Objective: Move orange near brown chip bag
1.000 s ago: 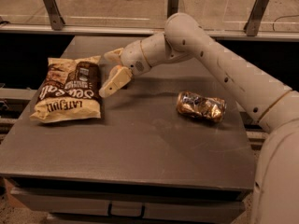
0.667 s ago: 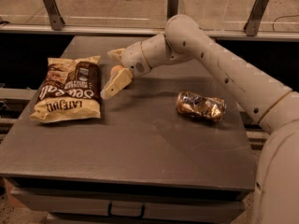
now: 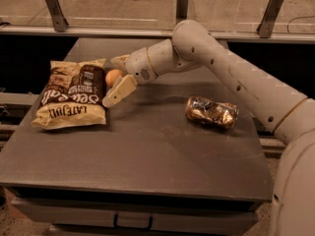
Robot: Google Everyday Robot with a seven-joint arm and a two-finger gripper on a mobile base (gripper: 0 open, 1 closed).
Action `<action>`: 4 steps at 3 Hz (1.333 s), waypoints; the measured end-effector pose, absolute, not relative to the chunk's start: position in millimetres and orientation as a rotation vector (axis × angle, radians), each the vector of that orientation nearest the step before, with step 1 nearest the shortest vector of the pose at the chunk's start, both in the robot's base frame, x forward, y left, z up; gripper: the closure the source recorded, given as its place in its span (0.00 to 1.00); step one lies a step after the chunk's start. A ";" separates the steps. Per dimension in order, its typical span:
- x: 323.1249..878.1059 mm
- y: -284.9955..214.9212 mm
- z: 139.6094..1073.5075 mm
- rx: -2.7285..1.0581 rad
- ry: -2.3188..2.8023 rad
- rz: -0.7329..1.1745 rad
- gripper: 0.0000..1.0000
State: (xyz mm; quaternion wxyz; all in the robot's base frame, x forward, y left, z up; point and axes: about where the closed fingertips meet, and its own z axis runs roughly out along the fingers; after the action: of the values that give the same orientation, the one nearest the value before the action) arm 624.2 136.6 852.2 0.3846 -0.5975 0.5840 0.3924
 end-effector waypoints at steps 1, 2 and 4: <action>620.4 138.7 854.6 -1.508 1.487 1.011 0.00; 634.5 124.1 870.6 -1.477 1.486 0.936 0.00; 695.3 26.3 988.2 -1.415 1.435 0.494 0.00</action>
Offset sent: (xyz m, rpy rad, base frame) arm 0.0315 -0.0380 0.0413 0.0088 -0.1085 -0.1346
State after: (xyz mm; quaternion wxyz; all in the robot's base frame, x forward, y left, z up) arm 695.3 26.3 988.2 0.5083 -0.5874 0.5955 0.2050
